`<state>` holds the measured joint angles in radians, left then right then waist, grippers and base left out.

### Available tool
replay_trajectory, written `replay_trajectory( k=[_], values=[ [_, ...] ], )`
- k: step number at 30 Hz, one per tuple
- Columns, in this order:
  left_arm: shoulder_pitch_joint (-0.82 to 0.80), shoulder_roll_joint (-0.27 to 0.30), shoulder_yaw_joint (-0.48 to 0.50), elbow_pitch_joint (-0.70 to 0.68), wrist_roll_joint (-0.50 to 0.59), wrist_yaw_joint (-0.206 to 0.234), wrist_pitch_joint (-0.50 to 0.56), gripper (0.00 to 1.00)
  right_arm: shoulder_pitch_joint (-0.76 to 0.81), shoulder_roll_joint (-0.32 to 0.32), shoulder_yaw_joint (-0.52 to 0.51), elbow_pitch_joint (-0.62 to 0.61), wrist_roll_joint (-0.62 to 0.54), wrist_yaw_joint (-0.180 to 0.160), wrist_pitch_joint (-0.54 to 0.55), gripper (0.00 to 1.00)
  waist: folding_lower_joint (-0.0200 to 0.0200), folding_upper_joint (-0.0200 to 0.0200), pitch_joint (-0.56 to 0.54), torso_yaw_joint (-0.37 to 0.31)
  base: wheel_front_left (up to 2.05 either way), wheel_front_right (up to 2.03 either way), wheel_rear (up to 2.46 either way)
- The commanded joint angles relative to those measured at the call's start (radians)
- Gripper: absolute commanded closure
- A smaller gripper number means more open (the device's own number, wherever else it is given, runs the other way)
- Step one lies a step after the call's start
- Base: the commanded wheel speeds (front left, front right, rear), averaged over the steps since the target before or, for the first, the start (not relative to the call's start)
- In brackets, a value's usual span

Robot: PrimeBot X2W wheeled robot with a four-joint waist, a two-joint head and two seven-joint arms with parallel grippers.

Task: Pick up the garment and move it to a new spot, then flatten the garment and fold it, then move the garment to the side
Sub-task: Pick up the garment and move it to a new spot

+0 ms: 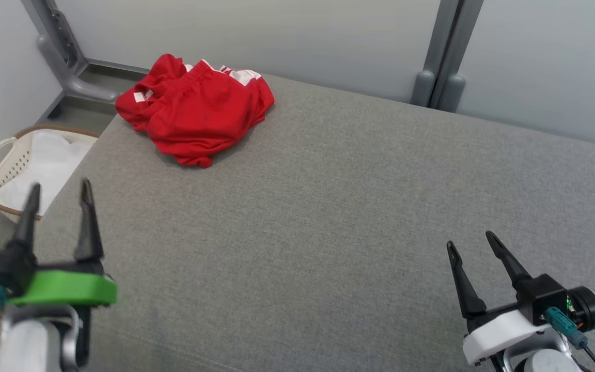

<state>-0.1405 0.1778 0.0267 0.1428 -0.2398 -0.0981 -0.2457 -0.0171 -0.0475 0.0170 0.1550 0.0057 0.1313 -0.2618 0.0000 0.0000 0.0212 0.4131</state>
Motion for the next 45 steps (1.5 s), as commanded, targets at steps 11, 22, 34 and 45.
replay_trajectory(
  k=[11,22,34,45],
  values=[
    [-0.479,0.299,-0.039,0.064,-0.040,-0.031,0.160,0.00,-0.130,-0.005,0.105,-0.050,-0.087,-0.001,-0.005,0.00,0.0000,0.0000,0.258,-0.192,0.00,0.00,0.00],
    [-0.814,0.402,-0.242,0.385,-0.211,-0.033,0.262,0.00,-0.215,-0.005,0.147,-0.081,-0.148,-0.001,-0.005,0.00,0.0000,0.0000,0.487,-0.312,0.00,0.00,0.00],
    [-0.916,0.457,-0.333,0.661,-0.352,-0.033,0.316,0.00,-0.223,-0.004,0.134,-0.135,-0.166,-0.001,-0.005,0.00,0.0000,0.0000,0.603,-0.372,0.00,0.00,0.00],
    [-0.942,0.473,-0.438,0.752,-0.429,-0.033,0.390,0.00,-0.208,-0.008,0.141,-0.119,-0.170,-0.001,0.001,0.00,0.0000,0.0000,0.604,-0.379,0.00,0.00,0.00]
  ],
)
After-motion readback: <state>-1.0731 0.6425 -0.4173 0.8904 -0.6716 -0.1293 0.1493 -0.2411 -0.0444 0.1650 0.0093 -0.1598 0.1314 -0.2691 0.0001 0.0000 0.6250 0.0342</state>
